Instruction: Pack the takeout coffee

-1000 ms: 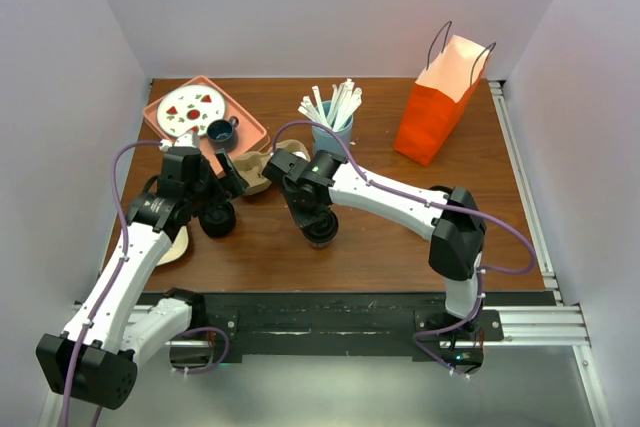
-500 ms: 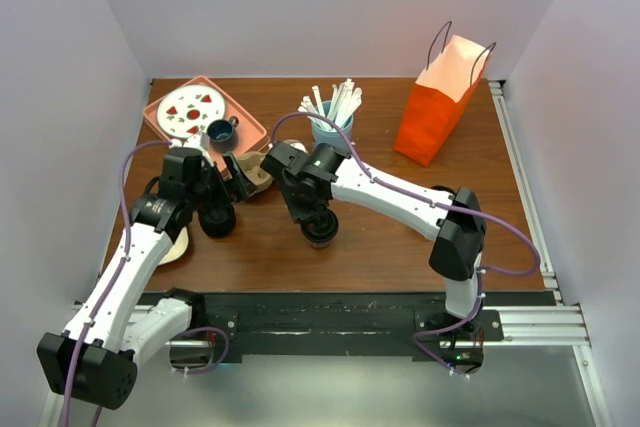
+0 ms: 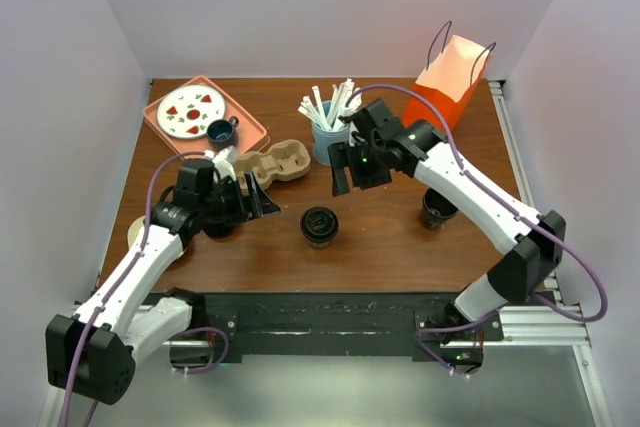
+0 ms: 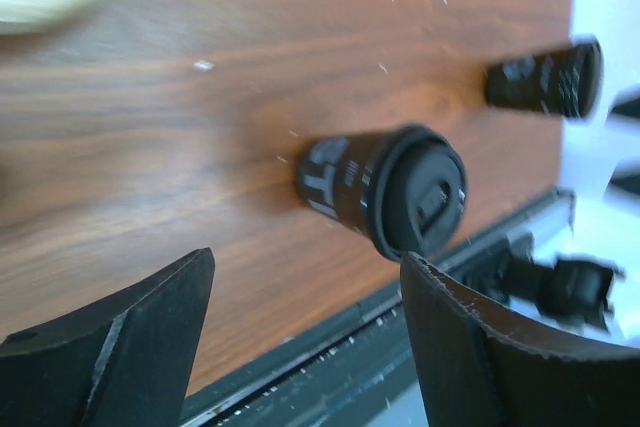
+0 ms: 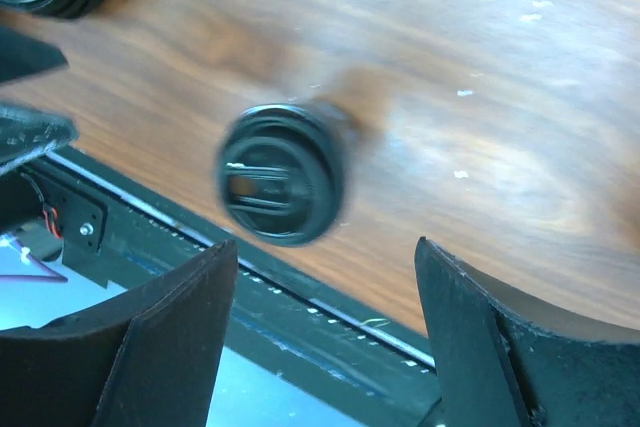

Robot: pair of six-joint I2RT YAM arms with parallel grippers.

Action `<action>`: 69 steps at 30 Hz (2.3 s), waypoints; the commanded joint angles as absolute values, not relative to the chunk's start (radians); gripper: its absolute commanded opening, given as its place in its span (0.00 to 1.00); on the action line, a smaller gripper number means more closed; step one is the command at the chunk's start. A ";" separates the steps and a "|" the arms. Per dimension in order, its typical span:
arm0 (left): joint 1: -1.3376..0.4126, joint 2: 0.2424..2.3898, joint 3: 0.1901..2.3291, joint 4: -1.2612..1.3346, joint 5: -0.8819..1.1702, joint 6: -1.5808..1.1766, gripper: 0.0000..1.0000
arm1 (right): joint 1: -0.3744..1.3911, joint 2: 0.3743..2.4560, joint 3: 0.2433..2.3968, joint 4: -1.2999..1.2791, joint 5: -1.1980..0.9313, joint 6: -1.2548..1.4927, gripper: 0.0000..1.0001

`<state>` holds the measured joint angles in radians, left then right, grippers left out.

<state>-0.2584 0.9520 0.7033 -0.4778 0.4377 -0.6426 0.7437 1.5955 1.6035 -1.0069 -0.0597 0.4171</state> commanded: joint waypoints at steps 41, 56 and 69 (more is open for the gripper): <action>-0.399 1.245 0.595 -0.054 0.676 -0.632 0.66 | 0.678 1.758 1.422 -0.810 -0.411 0.218 0.57; -0.400 1.286 0.623 -0.080 0.627 -0.609 0.58 | 0.678 1.773 1.373 -0.764 -0.391 0.239 0.47; -0.400 1.281 0.755 -0.192 0.554 -0.604 0.67 | 0.678 1.792 1.348 -0.749 -0.390 0.219 0.43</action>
<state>-0.3954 1.2747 0.6792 -0.2043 0.5625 -0.6327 0.6746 1.7607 1.3804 -0.7872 -0.4274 0.2428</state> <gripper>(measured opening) 0.670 0.450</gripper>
